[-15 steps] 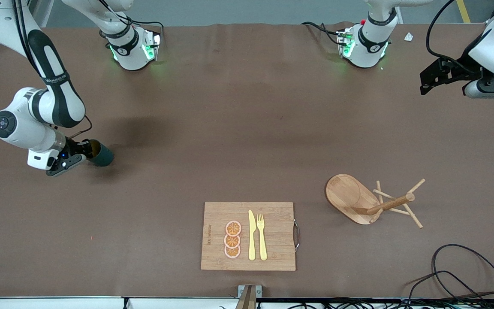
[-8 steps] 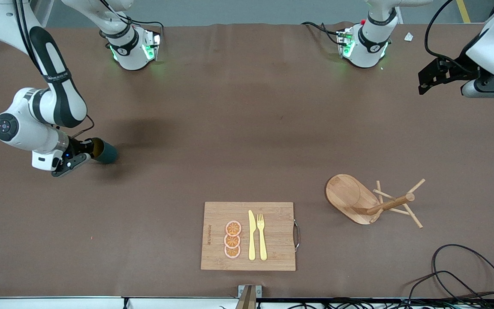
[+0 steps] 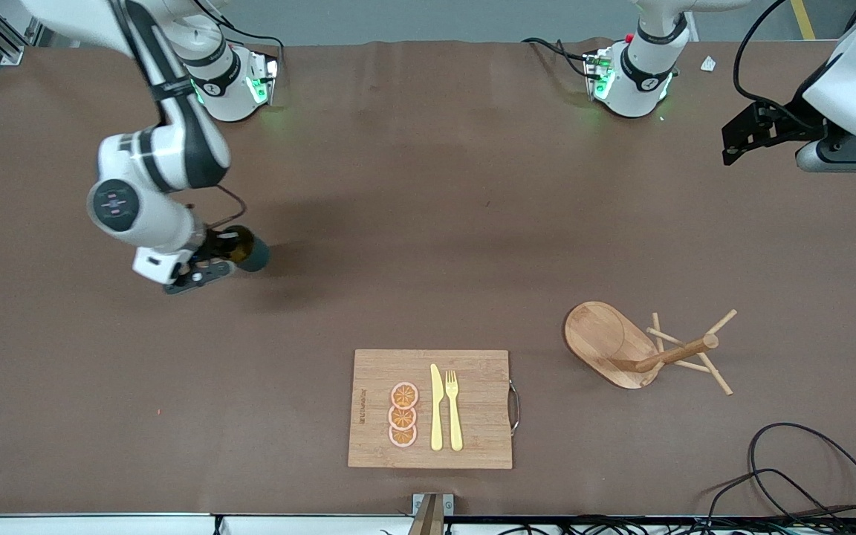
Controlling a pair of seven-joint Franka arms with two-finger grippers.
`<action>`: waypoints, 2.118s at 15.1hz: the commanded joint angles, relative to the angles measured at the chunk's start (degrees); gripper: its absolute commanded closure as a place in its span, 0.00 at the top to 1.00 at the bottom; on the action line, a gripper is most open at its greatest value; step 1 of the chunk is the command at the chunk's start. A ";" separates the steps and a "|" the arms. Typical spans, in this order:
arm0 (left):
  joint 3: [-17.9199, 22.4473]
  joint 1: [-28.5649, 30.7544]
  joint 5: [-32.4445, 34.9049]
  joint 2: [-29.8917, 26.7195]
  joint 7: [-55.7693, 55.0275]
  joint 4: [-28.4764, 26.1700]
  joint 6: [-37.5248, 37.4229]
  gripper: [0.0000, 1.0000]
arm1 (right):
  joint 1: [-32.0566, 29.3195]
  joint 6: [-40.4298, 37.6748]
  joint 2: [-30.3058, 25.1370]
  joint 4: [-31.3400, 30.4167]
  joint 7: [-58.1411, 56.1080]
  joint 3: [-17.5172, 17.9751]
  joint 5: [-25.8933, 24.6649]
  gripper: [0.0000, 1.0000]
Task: Pass cup and hang on rack
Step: 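Lift the teal mug with the right gripper toward the table middle, then carry the mug with the right gripper while the left gripper approaches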
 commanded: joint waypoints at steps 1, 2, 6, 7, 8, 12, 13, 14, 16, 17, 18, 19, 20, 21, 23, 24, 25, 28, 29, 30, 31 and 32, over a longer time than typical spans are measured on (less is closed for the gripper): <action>0.12 -0.98 -0.16 0.47 -0.24 0.35 0.27 1.00 | 6.66 -0.94 0.12 3.10 10.95 -0.63 1.15 0.00; 0.12 -1.16 -0.16 0.56 -0.33 0.26 0.54 1.00 | 9.21 -0.67 1.00 4.33 13.77 -0.63 3.51 0.00; 0.03 -2.04 -0.16 2.58 -1.38 0.26 1.77 1.00 | 16.95 -0.32 6.87 11.44 26.86 -0.72 5.82 0.00; 0.03 -2.65 -0.16 3.46 -1.82 0.35 2.47 1.00 | 18.79 -0.32 8.89 13.73 29.67 -0.72 5.82 0.00; 0.12 -3.70 -0.16 4.25 -2.17 0.35 3.52 1.00 | 20.47 -0.15 10.83 15.84 31.70 -0.72 5.82 0.00; 0.12 -8.18 0.19 8.11 -9.10 0.35 6.34 1.00 | 25.57 1.79 17.78 23.93 41.20 -0.72 5.82 0.00; 0.12 -9.41 0.62 9.17 -10.94 0.44 6.60 1.00 | 26.45 1.79 19.62 26.03 42.69 -0.72 5.82 0.00; 0.21 -10.73 0.71 10.22 -13.05 0.44 7.30 1.00 | 27.50 1.79 21.55 28.40 44.80 -0.72 5.82 0.00; 0.21 -12.84 0.80 11.72 -16.92 0.44 8.36 1.00 | 29.18 1.79 24.81 31.67 48.06 -0.80 5.38 0.00; 0.21 -13.46 0.80 12.42 -18.85 0.52 8.62 1.00 | 30.14 1.79 25.87 32.90 48.25 -0.80 5.29 0.00; 0.21 -13.73 0.72 13.04 -20.44 0.53 9.06 1.00 | 30.24 1.88 26.57 33.78 48.16 -0.80 4.95 0.00; 0.21 -13.82 0.72 13.83 -21.76 0.61 9.15 1.00 | 30.50 1.88 27.45 34.48 48.25 -0.80 5.03 0.00; 0.21 -13.90 0.63 14.44 -22.47 0.61 9.15 1.00 | 31.20 1.97 28.07 35.36 47.99 -0.80 4.86 0.00; 0.21 -13.99 0.54 14.89 -22.82 0.70 9.24 1.00 | 31.47 1.97 28.60 35.98 48.16 -0.80 4.85 0.00; 0.21 -14.69 0.45 15.68 -24.40 0.96 9.94 1.00 | 32.52 1.97 29.65 37.56 48.25 -0.80 4.94 0.00; 0.21 -15.13 0.45 15.77 -25.45 0.88 11.25 1.00 | 32.87 2.05 29.83 37.83 48.25 -0.89 4.94 0.00; 0.21 -15.31 0.45 16.12 -26.86 0.88 12.22 1.00 | 32.87 2.58 29.92 37.83 48.25 -0.80 4.85 0.00; 0.29 -17.50 0.71 17.26 -31.60 0.88 14.07 1.00 | 33.84 3.81 30.44 38.01 47.90 -0.89 4.77 0.00; 0.29 -17.77 0.72 17.52 -33.36 0.88 14.86 1.00 | 34.10 4.16 30.53 38.01 47.90 -0.89 4.68 0.00; 0.29 -18.03 0.80 17.61 -34.51 0.79 15.65 1.00 | 34.11 4.16 30.71 38.01 47.90 -0.89 4.68 0.01; 0.29 -18.12 0.80 17.88 -34.95 0.79 16.44 1.00 | 34.19 4.16 30.89 38.01 47.81 -0.89 4.42 0.01; 0.29 -18.12 0.89 17.97 -35.04 0.70 17.32 1.00 | 34.11 4.16 30.89 38.01 47.72 -0.89 3.02 0.07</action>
